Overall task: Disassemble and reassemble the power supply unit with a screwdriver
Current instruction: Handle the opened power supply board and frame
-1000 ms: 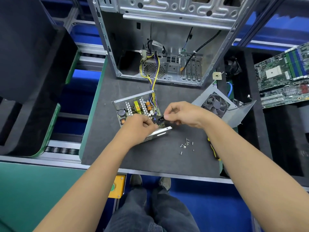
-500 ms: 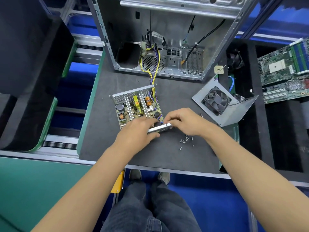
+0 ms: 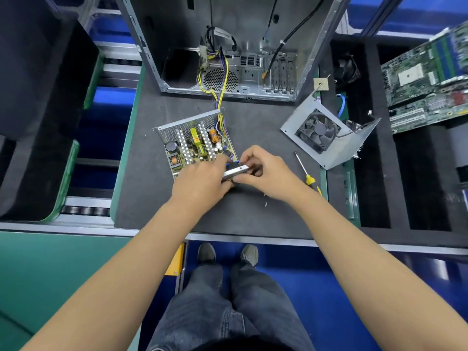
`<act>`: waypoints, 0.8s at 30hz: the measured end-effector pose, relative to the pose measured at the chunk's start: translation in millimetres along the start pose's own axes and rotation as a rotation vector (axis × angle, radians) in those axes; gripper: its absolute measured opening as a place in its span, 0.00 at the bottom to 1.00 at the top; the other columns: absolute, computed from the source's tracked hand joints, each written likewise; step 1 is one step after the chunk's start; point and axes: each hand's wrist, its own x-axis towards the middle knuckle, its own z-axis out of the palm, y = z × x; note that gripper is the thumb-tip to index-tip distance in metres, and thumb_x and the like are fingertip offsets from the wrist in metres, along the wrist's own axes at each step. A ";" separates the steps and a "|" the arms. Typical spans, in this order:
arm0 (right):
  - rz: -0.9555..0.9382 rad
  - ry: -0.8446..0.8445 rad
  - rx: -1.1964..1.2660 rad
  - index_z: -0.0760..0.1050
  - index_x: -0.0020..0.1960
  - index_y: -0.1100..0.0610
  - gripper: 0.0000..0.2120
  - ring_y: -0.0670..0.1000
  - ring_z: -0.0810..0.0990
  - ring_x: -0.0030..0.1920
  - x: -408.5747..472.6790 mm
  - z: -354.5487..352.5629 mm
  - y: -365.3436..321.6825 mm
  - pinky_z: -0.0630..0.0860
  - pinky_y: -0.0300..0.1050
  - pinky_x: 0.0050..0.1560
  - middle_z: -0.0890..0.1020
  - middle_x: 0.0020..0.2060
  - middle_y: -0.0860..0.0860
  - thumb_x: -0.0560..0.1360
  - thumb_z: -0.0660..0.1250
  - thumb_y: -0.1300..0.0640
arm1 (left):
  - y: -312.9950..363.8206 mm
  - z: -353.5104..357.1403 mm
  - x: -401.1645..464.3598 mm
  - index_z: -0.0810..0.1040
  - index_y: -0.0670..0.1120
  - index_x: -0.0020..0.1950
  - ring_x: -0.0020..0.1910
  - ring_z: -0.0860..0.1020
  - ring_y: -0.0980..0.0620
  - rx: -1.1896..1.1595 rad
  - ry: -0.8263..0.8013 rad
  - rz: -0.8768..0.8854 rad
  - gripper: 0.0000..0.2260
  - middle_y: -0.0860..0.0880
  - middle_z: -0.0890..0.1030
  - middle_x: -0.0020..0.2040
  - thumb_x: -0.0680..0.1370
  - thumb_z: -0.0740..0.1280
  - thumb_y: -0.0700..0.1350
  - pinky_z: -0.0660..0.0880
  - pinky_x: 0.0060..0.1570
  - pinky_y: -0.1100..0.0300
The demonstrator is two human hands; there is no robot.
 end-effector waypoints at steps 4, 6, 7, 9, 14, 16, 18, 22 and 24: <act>-0.053 -0.085 -0.140 0.72 0.59 0.39 0.18 0.42 0.76 0.45 1.7 2.8 -2.7 0.69 0.32 0.46 0.81 0.45 0.44 0.74 0.74 0.52 | 11.5 4.3 -1.1 0.71 0.45 0.61 0.41 0.82 0.39 0.120 0.057 -0.063 0.20 0.44 0.83 0.43 0.76 0.68 0.57 0.65 0.33 0.55; -0.057 -0.111 -0.188 0.73 0.65 0.39 0.21 0.43 0.76 0.49 3.5 1.6 -3.6 0.69 0.31 0.50 0.82 0.51 0.44 0.75 0.71 0.54 | 13.9 4.7 -2.0 0.72 0.45 0.58 0.39 0.82 0.40 0.156 0.070 -0.074 0.20 0.45 0.83 0.41 0.76 0.66 0.58 0.64 0.32 0.56; -0.055 -0.110 -0.190 0.75 0.65 0.41 0.21 0.42 0.77 0.50 4.4 0.7 -3.5 0.69 0.31 0.51 0.82 0.53 0.43 0.75 0.71 0.56 | 14.1 4.6 -2.3 0.72 0.45 0.56 0.38 0.82 0.40 0.154 0.076 -0.084 0.19 0.45 0.82 0.41 0.76 0.65 0.59 0.63 0.32 0.56; -0.044 -0.109 -0.168 0.77 0.63 0.43 0.19 0.40 0.77 0.48 5.9 -0.8 -4.6 0.70 0.29 0.50 0.82 0.51 0.41 0.74 0.71 0.57 | 13.5 5.3 -3.6 0.73 0.46 0.54 0.39 0.81 0.41 0.141 0.089 -0.114 0.17 0.46 0.82 0.42 0.75 0.66 0.58 0.63 0.32 0.56; -0.019 -0.120 -0.157 0.78 0.60 0.44 0.17 0.43 0.79 0.49 6.9 -3.8 -2.8 0.74 0.36 0.54 0.83 0.50 0.42 0.74 0.72 0.57 | 15.5 5.8 -3.5 0.76 0.44 0.54 0.48 0.79 0.41 0.139 0.096 -0.112 0.15 0.45 0.80 0.49 0.76 0.67 0.54 0.69 0.39 0.51; -0.021 -0.109 -0.147 0.79 0.60 0.45 0.17 0.44 0.80 0.51 5.8 -3.3 -1.1 0.74 0.39 0.57 0.84 0.50 0.44 0.75 0.72 0.59 | 11.4 4.9 -3.6 0.78 0.43 0.55 0.51 0.78 0.41 0.149 0.058 -0.050 0.16 0.44 0.79 0.51 0.78 0.67 0.55 0.71 0.43 0.50; -0.028 -0.099 -0.163 0.80 0.60 0.44 0.16 0.46 0.80 0.52 4.6 -1.7 -0.2 0.74 0.41 0.57 0.84 0.50 0.45 0.75 0.71 0.60 | 4.8 2.2 -1.6 0.80 0.44 0.55 0.52 0.77 0.41 0.105 0.016 -0.017 0.17 0.44 0.79 0.50 0.77 0.69 0.57 0.67 0.41 0.52; -0.019 -0.102 -0.215 0.80 0.59 0.43 0.15 0.40 0.77 0.43 2.9 1.8 -1.0 0.72 0.36 0.47 0.83 0.41 0.39 0.76 0.70 0.59 | -2.8 -2.3 4.0 0.79 0.47 0.51 0.50 0.78 0.43 0.128 -0.057 -0.019 0.19 0.47 0.80 0.48 0.75 0.69 0.63 0.64 0.40 0.55; -0.006 -0.096 -0.239 0.79 0.58 0.42 0.15 0.39 0.73 0.37 1.4 1.6 -1.9 0.69 0.36 0.40 0.77 0.32 0.38 0.77 0.69 0.59 | -2.0 -1.1 1.9 0.79 0.47 0.52 0.49 0.79 0.43 0.200 -0.039 0.013 0.20 0.47 0.81 0.48 0.76 0.68 0.64 0.63 0.40 0.55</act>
